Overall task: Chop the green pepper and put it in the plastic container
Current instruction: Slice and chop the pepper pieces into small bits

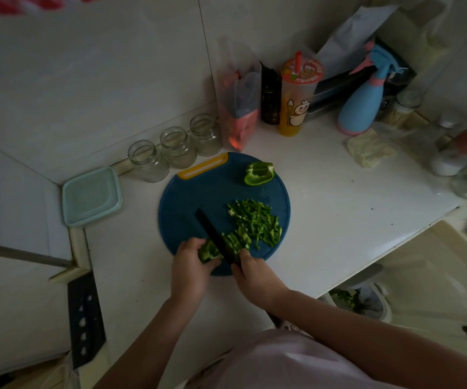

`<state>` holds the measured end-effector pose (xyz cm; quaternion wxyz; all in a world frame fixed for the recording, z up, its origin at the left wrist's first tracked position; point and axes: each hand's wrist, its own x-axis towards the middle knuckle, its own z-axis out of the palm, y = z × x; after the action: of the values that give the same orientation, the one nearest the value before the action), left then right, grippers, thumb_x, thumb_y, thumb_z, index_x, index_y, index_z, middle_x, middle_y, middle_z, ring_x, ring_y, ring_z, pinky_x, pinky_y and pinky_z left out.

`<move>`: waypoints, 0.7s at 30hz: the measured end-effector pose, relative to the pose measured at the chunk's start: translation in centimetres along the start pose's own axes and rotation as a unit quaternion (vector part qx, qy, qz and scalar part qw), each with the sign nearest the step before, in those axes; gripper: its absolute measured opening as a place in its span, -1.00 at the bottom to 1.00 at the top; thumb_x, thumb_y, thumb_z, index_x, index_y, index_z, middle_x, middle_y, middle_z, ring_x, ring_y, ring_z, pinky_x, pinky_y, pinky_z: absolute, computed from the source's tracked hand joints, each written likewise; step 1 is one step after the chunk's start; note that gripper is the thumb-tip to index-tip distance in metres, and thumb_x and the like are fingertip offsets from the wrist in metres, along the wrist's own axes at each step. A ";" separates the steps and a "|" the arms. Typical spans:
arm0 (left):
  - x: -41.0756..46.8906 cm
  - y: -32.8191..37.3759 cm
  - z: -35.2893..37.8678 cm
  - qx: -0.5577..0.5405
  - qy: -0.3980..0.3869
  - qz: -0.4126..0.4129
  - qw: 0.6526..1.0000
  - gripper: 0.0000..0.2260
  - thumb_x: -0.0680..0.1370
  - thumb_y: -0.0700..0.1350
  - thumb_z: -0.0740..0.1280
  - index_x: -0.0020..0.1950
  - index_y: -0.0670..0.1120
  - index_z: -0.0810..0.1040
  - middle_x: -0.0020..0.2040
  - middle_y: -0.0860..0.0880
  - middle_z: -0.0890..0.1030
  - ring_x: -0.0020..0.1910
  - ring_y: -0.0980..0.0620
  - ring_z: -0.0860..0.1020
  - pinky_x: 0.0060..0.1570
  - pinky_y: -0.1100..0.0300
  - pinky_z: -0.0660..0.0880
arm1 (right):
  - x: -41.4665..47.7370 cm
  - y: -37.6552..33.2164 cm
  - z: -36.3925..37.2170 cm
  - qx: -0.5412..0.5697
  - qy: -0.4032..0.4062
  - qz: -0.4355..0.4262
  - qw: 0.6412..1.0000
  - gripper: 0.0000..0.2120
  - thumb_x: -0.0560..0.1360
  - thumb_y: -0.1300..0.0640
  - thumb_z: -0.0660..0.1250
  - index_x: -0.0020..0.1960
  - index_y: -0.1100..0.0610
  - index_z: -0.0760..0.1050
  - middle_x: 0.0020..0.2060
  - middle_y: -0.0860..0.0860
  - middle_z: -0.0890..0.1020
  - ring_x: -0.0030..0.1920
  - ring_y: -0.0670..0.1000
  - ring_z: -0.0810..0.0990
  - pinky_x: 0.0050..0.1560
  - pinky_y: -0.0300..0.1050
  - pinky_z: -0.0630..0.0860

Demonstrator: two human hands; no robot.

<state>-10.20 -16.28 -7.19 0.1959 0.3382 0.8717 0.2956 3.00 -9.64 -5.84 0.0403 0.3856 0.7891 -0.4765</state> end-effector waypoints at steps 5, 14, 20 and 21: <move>-0.1 0.0 -0.1 0.009 -0.002 -0.001 1.000 -0.57 0.31 -0.15 0.56 0.13 -0.16 0.57 0.00 -0.10 0.59 -0.08 -0.01 0.55 -0.14 0.19 0.45 | 0.1 0.3 0.4 0.002 0.000 -0.007 1.000 -0.88 0.63 0.12 0.09 -0.03 0.16 0.21 -0.31 0.09 0.46 -0.29 0.07 0.43 -0.30 -0.11 0.25; 0.4 0.3 -0.5 0.034 -0.028 -0.008 0.999 -0.58 0.36 -0.14 0.52 0.18 -0.18 0.58 0.02 -0.16 0.57 -0.02 -0.09 0.56 -0.12 0.23 0.38 | 0.7 0.5 1.5 -0.046 0.013 -0.019 0.999 -0.79 0.63 0.12 0.07 0.14 0.27 0.25 -0.16 0.26 0.58 -0.18 0.27 0.56 -0.29 -0.05 0.31; 1.0 0.1 -0.6 0.033 -0.048 -0.018 0.998 -0.60 0.32 -0.12 0.54 0.12 -0.17 0.61 -0.01 -0.15 0.61 -0.05 -0.07 0.58 -0.17 0.23 0.39 | 1.4 0.2 1.5 -0.061 -0.007 -0.006 0.998 -0.83 0.63 0.14 0.05 0.11 0.25 0.25 -0.14 0.25 0.58 -0.16 0.25 0.56 -0.28 -0.07 0.30; 1.1 0.0 -0.6 0.028 -0.050 -0.018 0.998 -0.64 0.31 -0.12 0.55 0.07 -0.16 0.63 -0.05 -0.13 0.63 -0.09 -0.04 0.59 -0.22 0.25 0.37 | 1.5 0.1 1.5 -0.060 -0.010 -0.003 0.998 -0.83 0.63 0.15 0.06 0.11 0.25 0.25 -0.13 0.25 0.58 -0.15 0.25 0.57 -0.28 -0.07 0.30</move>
<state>-11.25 -15.73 -6.90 0.2355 0.3422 0.8745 0.2505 1.51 -9.93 -7.34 0.0703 0.3750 0.8171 -0.4322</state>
